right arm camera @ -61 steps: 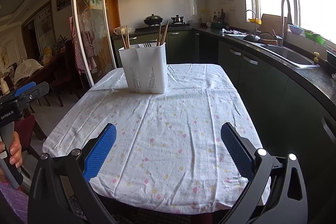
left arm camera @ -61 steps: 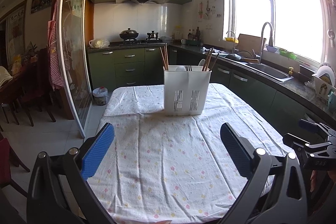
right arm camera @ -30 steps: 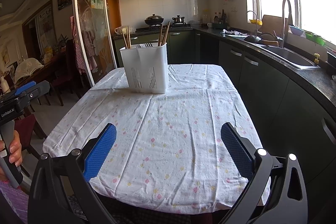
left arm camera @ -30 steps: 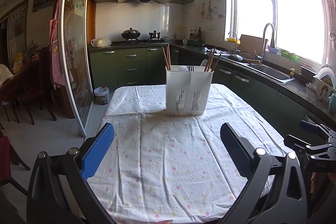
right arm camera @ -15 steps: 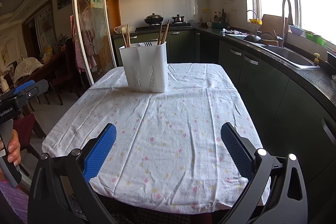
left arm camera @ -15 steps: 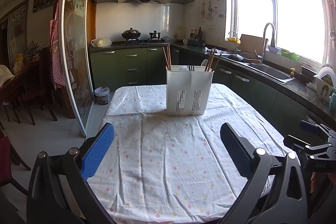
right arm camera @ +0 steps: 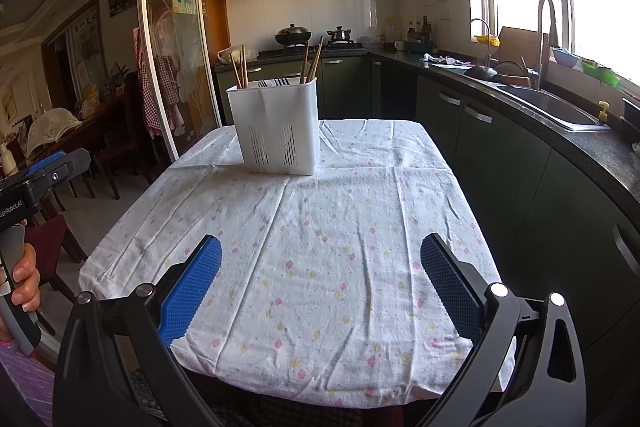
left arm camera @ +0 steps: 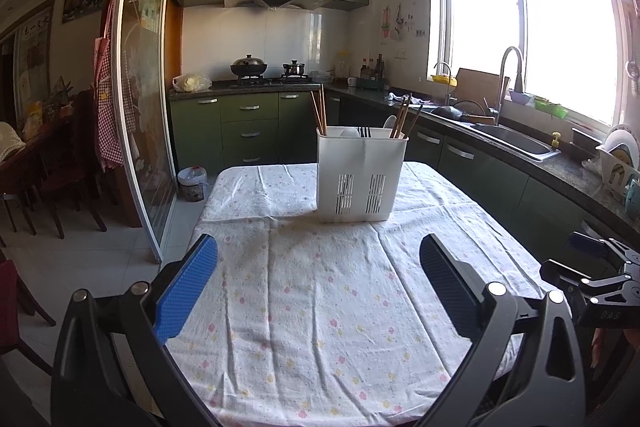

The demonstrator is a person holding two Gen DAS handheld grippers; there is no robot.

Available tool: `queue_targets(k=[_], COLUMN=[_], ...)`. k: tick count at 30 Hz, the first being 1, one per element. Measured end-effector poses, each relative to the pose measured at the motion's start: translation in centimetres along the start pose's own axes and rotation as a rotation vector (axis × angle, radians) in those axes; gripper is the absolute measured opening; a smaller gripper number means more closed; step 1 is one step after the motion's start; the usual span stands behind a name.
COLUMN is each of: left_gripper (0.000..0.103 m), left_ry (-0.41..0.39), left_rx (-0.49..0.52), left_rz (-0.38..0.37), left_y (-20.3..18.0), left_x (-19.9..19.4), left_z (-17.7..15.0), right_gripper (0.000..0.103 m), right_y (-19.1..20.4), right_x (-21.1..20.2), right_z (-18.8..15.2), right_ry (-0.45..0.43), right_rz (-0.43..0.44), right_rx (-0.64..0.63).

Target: Organize utensils

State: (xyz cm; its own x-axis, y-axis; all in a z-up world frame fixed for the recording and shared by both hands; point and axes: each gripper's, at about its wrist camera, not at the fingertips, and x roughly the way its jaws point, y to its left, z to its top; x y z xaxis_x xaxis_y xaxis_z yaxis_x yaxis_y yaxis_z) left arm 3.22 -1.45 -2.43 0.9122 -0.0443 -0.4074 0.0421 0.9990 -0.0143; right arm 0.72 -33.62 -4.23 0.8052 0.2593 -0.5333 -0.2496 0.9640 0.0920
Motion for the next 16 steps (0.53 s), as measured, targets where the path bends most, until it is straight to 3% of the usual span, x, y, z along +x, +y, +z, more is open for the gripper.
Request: queue_targets(k=[16], left_gripper=[0.096], left_ry=[0.032], left_rx=[-0.010], left_rz=[-0.017], left_y=[0.23], left_x=[0.33], left_z=[0.21], right_gripper=[0.098], right_y=[0.06], right_x=[0.03], right_z=[-0.01], right_ry=[0.001], right_rz=[0.000], right_rx=[-0.003])
